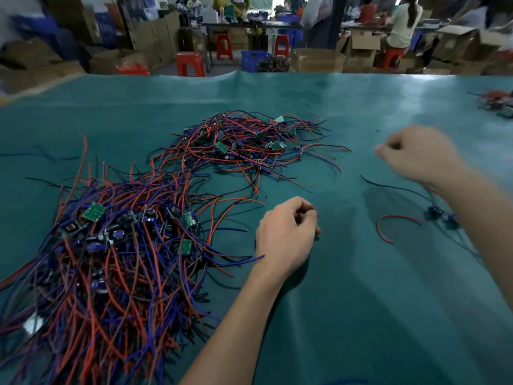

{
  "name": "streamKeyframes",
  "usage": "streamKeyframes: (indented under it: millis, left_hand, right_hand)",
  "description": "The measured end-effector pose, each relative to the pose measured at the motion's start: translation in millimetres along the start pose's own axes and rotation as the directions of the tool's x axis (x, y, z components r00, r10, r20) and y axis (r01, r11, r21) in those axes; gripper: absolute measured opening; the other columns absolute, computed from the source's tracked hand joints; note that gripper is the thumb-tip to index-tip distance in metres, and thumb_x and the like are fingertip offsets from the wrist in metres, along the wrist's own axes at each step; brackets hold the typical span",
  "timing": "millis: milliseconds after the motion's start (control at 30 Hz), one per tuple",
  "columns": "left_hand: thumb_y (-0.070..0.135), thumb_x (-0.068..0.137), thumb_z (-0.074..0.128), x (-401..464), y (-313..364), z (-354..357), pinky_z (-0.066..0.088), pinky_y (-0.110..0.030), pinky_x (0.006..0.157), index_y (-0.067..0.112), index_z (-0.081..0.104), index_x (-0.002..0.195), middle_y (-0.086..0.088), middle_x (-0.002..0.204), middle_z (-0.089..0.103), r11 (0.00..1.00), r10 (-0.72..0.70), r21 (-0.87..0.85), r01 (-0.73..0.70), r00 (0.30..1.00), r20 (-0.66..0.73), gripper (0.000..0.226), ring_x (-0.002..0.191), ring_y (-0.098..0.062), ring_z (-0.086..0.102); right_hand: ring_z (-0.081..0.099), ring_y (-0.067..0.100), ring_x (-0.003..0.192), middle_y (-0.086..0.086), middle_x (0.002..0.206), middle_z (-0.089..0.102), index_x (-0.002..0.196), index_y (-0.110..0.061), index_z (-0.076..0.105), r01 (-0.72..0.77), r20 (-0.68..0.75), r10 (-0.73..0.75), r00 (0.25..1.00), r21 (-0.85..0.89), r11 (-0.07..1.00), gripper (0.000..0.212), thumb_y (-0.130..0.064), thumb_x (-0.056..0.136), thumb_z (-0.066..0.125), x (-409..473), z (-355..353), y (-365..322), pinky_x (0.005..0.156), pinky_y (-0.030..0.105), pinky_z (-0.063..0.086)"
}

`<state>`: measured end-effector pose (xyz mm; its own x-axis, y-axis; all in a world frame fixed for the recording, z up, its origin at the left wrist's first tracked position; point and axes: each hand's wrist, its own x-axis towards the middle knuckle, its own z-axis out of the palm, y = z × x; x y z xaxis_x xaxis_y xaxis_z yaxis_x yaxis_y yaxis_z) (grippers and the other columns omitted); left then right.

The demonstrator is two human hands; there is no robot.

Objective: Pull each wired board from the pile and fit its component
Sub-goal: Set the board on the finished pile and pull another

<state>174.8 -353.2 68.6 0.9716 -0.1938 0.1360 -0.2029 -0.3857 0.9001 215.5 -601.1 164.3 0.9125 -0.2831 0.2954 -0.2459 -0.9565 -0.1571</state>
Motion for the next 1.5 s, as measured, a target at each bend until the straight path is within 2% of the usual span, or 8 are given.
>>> streamKeyframes:
  millis: [133,367,533,633,733,967,1167,1500]
  left_hand:
    - [0.02,0.09,0.059,0.3,-0.7,-2.3,0.053,-0.035,0.081,0.023,0.065,0.086,0.009,0.075,0.074,1.0,-0.006,-0.021,0.004,0.995,-0.098,0.007,0.081,-0.012,0.068]
    - [0.018,0.092,0.063,2.8,-1.6,-3.8,0.042,-0.02,0.071,0.02,0.058,0.095,0.013,0.076,0.061,0.991,-0.065,-0.13,0.033,0.965,-0.252,0.006,0.067,0.007,0.055]
    - [0.026,0.096,0.057,4.2,-1.2,-2.6,0.058,-0.045,0.08,0.023,0.055,0.108,0.011,0.085,0.065,0.976,-0.12,-0.208,0.069,0.962,-0.246,0.012,0.083,-0.017,0.068]
    - [0.037,0.102,0.047,2.6,-0.8,-2.7,0.061,-0.047,0.07,0.022,0.058,0.112,0.007,0.092,0.071,0.962,-0.144,-0.263,0.076,0.958,-0.25,0.021,0.085,-0.016,0.07]
    - [0.046,0.101,0.042,1.6,-1.7,-3.2,0.058,-0.036,0.052,0.022,0.061,0.095,0.011,0.08,0.072,0.943,-0.163,-0.325,0.069,0.949,-0.27,0.032,0.069,-0.012,0.069]
    - [0.031,0.102,0.047,3.3,-7.1,-0.9,0.059,-0.046,0.07,0.02,0.061,0.087,0.007,0.067,0.072,0.958,-0.123,-0.279,0.06,0.969,-0.214,0.023,0.054,-0.013,0.064]
    - [0.037,0.091,0.057,-3.1,-5.0,-1.2,0.056,-0.04,0.073,0.019,0.073,0.085,0.009,0.068,0.073,0.998,0.056,-0.032,-0.058,0.995,-0.085,0.025,0.066,-0.017,0.068]
    - [0.051,0.084,0.058,-7.8,-1.1,-1.7,0.058,-0.037,0.078,0.042,0.071,0.091,0.019,0.064,0.071,0.994,0.079,0.066,-0.084,0.994,0.075,0.018,0.073,-0.006,0.071]
  right_hand:
    - [0.066,0.026,0.098,0.004,0.098,0.074,0.094,-0.022,0.074,0.272,0.197,-0.304,0.932,0.174,0.947,0.018,-0.039,0.09,0.071,-9.7,40.3,-106.4,0.087,0.033,0.052]
    - [0.065,0.033,0.101,0.009,0.104,0.072,0.08,-0.028,0.061,0.082,0.097,-0.106,0.99,0.226,0.971,0.016,-0.035,0.092,0.07,-16.2,77.5,-126.2,0.086,0.039,0.055]
    - [0.065,0.025,0.085,0.0,0.078,0.069,0.073,-0.021,0.062,0.007,0.034,-0.021,0.999,0.365,0.931,0.021,-0.029,0.09,0.071,-38.6,43.8,-85.6,0.075,0.028,0.052]
    - [0.057,0.014,0.063,0.003,0.063,0.064,0.074,-0.014,0.068,-0.086,0.155,-0.021,0.988,0.653,0.752,0.018,-0.021,0.088,0.075,-76.3,25.5,-70.1,0.059,0.025,0.041]
    - [0.055,0.008,0.055,-0.001,0.059,0.063,0.075,-0.008,0.07,-0.141,0.352,-0.244,0.904,0.783,0.606,0.013,-0.011,0.086,0.077,-112.4,14.2,-64.2,0.052,0.02,0.04]
    - [0.057,0.009,0.056,0.006,0.062,0.065,0.073,-0.012,0.075,-0.152,0.578,-0.564,0.589,0.766,0.625,0.011,-0.022,0.073,0.078,-123.8,9.6,-66.1,0.046,0.02,0.039]
    - [0.056,0.011,0.055,0.002,0.072,0.072,0.079,-0.02,0.076,-0.163,0.224,-0.069,0.972,0.857,0.489,0.021,-0.039,0.088,0.075,-116.3,40.0,-69.9,0.047,0.028,0.04]
    - [0.054,0.011,0.058,0.005,0.069,0.067,0.072,-0.01,0.076,-0.374,0.373,0.062,0.926,0.928,0.001,0.009,-0.004,0.077,0.08,-111.4,43.7,-69.2,0.049,0.021,0.039]
